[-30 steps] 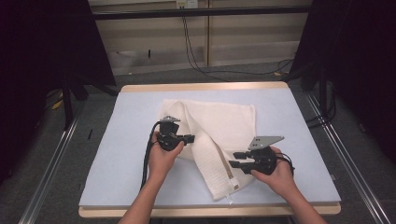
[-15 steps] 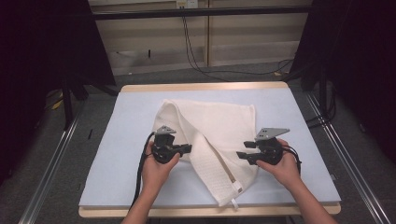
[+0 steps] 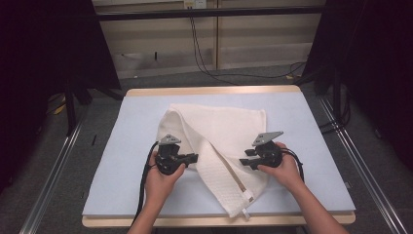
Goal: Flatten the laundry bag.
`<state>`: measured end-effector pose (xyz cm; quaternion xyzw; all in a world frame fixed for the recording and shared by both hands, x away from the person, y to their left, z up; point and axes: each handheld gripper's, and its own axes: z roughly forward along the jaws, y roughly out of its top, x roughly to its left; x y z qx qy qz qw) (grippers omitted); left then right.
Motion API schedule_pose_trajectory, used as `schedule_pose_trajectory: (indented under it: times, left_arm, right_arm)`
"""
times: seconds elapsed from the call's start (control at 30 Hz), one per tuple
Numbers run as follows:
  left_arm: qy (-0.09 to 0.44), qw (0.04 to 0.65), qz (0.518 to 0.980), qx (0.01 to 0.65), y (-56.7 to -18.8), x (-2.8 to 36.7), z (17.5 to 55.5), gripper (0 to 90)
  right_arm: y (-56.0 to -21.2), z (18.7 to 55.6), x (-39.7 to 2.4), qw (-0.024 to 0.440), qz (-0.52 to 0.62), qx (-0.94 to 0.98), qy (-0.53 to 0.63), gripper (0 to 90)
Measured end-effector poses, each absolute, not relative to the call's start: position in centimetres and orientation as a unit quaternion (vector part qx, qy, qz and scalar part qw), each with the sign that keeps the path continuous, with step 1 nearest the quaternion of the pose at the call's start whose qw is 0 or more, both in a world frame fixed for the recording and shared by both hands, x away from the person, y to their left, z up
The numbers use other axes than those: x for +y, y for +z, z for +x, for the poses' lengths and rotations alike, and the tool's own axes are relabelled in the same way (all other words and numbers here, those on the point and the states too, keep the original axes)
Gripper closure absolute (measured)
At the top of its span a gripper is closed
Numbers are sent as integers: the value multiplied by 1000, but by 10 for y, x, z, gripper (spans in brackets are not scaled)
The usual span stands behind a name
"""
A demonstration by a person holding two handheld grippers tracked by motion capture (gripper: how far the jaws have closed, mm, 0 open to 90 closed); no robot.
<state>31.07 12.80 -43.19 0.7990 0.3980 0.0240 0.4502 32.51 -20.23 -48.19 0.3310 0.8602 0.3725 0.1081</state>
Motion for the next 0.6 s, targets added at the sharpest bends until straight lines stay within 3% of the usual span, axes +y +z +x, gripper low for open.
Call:
schedule_pose_trajectory:
  times: [0.07, 0.1, 0.13, 0.23, 0.4, 0.6]
  left_arm:
    - [23, 451, 800, 396, -432, 128, 310, 891]
    - [21, 452, 799, 395, -431, 128, 310, 891]
    - [23, 452, 800, 394, -431, 128, 311, 890]
    - [24, 452, 800, 393, -431, 127, 311, 891]
    - [22, 456, 800, 390, -430, 127, 310, 891]
    - [16, 456, 805, 380, -431, 116, 311, 890]
  right_arm:
    - [-482, 326, -202, 103, 332, 861, 372, 628]
    - [-480, 325, -200, 111, 329, 865, 362, 745]
    - [-480, 324, -199, 110, 326, 867, 360, 798]
    - [-478, 325, -197, 106, 342, 863, 356, 886]
    - [-476, 325, -197, 113, 375, 852, 348, 900]
    - [-473, 325, -220, 173, 441, 804, 359, 900]
